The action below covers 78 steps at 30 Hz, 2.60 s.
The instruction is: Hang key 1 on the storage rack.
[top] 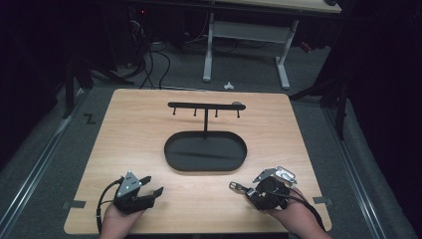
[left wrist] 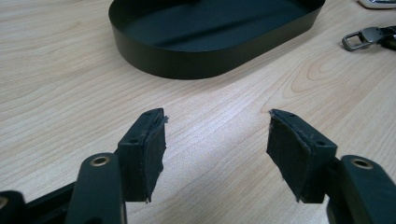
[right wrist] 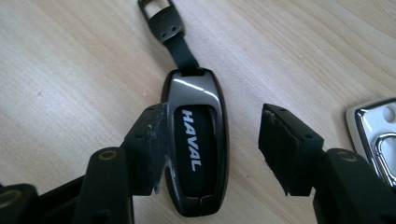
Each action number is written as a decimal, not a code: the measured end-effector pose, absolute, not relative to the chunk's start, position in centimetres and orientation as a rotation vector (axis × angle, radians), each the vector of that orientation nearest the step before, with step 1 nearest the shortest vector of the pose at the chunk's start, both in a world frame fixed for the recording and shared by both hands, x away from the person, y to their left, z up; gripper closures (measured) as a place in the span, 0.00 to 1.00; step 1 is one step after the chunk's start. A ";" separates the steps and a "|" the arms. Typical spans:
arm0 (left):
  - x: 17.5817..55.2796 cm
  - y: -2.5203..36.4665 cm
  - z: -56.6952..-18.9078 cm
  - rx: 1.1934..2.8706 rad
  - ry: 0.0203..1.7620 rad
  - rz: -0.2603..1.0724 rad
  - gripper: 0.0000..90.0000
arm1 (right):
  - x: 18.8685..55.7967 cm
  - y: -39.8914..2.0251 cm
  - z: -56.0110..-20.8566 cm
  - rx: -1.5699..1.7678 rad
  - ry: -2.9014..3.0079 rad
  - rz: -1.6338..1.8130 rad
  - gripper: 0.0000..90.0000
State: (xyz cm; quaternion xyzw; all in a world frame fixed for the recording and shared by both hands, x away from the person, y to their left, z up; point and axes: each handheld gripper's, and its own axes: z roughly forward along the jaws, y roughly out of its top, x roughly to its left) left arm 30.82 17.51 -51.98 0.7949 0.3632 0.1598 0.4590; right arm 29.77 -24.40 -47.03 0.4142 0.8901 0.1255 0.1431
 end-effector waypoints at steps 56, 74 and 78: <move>31.0 17.7 -52.1 1.970 0.873 0.370 0.42 | 36.5 -19.6 -48.8 1.167 2.862 0.021 0.84; 31.0 17.6 -52.1 1.969 0.871 0.361 0.42 | 36.0 -19.5 -48.8 1.127 2.863 0.038 0.89; 31.0 17.5 -52.1 1.973 0.869 0.357 0.42 | 35.8 -19.5 -47.9 1.131 2.863 0.057 0.89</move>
